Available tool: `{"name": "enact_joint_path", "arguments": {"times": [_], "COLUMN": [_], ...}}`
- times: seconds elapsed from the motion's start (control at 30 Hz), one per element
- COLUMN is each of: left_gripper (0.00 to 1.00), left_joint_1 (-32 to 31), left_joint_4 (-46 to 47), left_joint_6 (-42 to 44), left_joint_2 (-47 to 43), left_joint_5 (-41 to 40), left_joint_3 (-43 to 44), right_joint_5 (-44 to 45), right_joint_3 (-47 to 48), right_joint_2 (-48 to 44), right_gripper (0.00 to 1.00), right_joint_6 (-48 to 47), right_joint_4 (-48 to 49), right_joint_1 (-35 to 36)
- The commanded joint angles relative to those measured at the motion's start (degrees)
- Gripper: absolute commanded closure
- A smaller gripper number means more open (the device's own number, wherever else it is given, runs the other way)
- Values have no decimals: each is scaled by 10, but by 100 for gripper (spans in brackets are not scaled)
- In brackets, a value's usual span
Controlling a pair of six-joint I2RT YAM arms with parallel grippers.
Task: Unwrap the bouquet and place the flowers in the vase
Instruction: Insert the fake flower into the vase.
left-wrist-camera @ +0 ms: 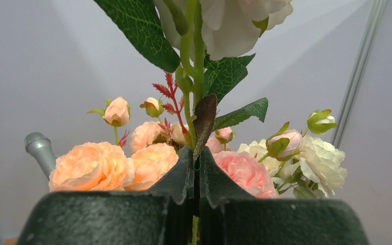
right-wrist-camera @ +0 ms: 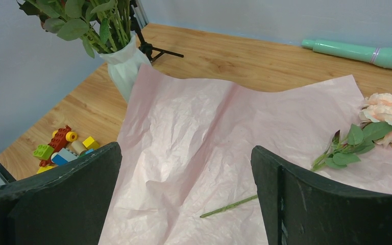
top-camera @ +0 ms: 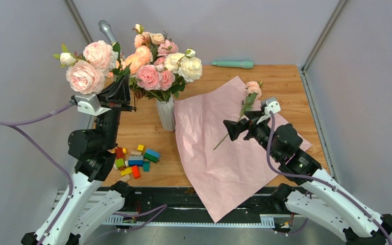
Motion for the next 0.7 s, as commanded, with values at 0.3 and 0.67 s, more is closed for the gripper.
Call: {"name": "enact_joint_path", "arguments": {"times": [0.3, 0.67], "left_gripper": [100, 100], "left_joint_1": [3, 3], "left_joint_4": [66, 78], "left_joint_6": [17, 29], "left_joint_2": [2, -8], "left_joint_5": [15, 15], "left_joint_3": [-17, -46], "right_joint_5": [2, -5], "right_joint_3": [-13, -17], "right_joint_2": [-13, -15], "right_gripper": [0, 0], "right_joint_6": [4, 1], "right_joint_4": [19, 29], "right_joint_1": [-3, -4]}}
